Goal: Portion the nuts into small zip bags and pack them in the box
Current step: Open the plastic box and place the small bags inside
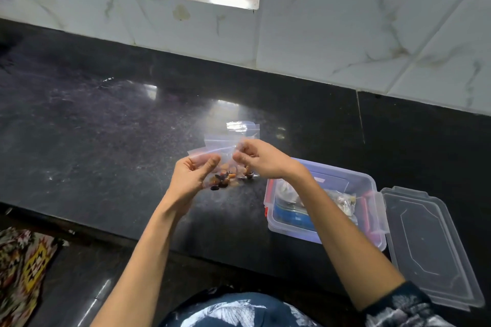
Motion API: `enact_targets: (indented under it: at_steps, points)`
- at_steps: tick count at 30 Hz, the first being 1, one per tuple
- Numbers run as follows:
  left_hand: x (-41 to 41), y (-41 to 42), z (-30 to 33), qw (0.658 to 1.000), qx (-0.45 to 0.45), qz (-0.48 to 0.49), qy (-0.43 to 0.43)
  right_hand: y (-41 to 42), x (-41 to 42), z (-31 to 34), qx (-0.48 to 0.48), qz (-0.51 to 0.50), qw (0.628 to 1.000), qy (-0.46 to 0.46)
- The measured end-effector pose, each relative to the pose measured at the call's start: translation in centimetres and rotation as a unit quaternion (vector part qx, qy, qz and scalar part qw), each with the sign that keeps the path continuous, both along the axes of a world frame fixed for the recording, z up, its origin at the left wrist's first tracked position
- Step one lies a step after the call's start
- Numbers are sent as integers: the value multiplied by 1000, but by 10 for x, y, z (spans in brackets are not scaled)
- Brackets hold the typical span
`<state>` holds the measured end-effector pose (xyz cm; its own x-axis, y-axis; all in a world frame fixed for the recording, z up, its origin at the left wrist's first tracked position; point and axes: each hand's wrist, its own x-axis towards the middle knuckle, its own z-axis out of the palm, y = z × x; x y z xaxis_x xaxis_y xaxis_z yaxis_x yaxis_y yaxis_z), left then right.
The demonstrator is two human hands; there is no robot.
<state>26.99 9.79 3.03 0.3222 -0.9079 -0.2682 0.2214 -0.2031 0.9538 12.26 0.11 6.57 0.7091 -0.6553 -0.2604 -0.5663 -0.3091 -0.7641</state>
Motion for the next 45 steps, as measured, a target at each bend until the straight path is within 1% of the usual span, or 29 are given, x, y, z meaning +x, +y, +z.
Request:
enact_targets:
  at_steps: [2, 4, 7, 10, 12, 13, 15, 17, 18, 19, 20, 22, 23, 25, 27, 29, 31, 32, 33, 36, 38, 41, 43, 45]
  points:
    - [-2, -1, 15, 999, -21, 22, -27, 9, -4, 10, 68, -30, 993, -89]
    - [-9, -5, 32, 997, -49, 30, -57, 17, -12, 21, 103, -54, 984, -137]
    - [-28, -11, 54, 993, -71, 37, -82, 28, -26, 31, 95, -89, 976, -174]
    - [-55, -16, 73, 991, -88, 18, -97, 35, -48, 37, 93, -163, 957, -223]
    - [-73, -18, 80, 990, -96, -32, -101, 37, -70, 41, 92, -197, 946, -239]
    - [-80, -20, 82, 985, -97, -75, -123, 38, -83, 43, 96, -212, 942, -242]
    - [-90, -21, 83, 966, -92, -171, -173, 41, -108, 44, 113, -248, 932, -238]
    - [-95, -21, 81, 950, -73, -249, -171, 44, -128, 41, 130, -275, 926, -222]
    - [-98, -22, 78, 945, -62, -270, -176, 46, -136, 38, 137, -282, 926, -210]
    - [-102, -23, 75, 938, -51, -278, -202, 46, -143, 34, 147, -286, 926, -196]
    - [-106, -23, 69, 928, -39, -278, -245, 47, -148, 29, 160, -290, 926, -181]
    - [-114, -26, 55, 897, -20, -268, -350, 47, -152, 17, 185, -293, 929, -130]
    - [-117, -28, 47, 875, -11, -264, -406, 47, -152, 11, 188, -288, 934, -93]
    - [-122, -29, 33, 807, 8, -262, -529, 47, -148, -1, 183, -260, 948, -23]
    - [-127, -30, 27, 737, 20, -253, -627, 45, -143, -12, 178, -229, 957, 31]
    - [-134, -27, 31, 672, 38, -272, -688, 42, -137, -20, 183, -208, 958, 68]
    - [-141, -25, 35, 615, 49, -309, -724, 42, -132, -28, 187, -194, 957, 111]
    - [-143, -24, 36, 594, 50, -323, -735, 41, -129, -32, 181, -184, 957, 136]
    - [-144, -23, 35, 580, 49, -331, -743, 42, -127, -33, 177, -177, 955, 158]
    - [-145, -23, 32, 564, 34, -323, -759, 39, -121, -36, 194, -188, 947, 176]
    - [-142, -22, 30, 569, 26, -310, -761, 39, -118, -39, 187, -208, 941, 188]
    - [-129, -22, 28, 608, -22, -284, -741, 42, -120, -41, 78, -263, 934, 231]
    - [-120, -22, 28, 638, -80, -261, -720, 44, -125, -43, 42, -315, 928, 194]
    - [-114, -22, 32, 653, -105, -262, -703, 44, -129, -42, 35, -356, 921, 155]
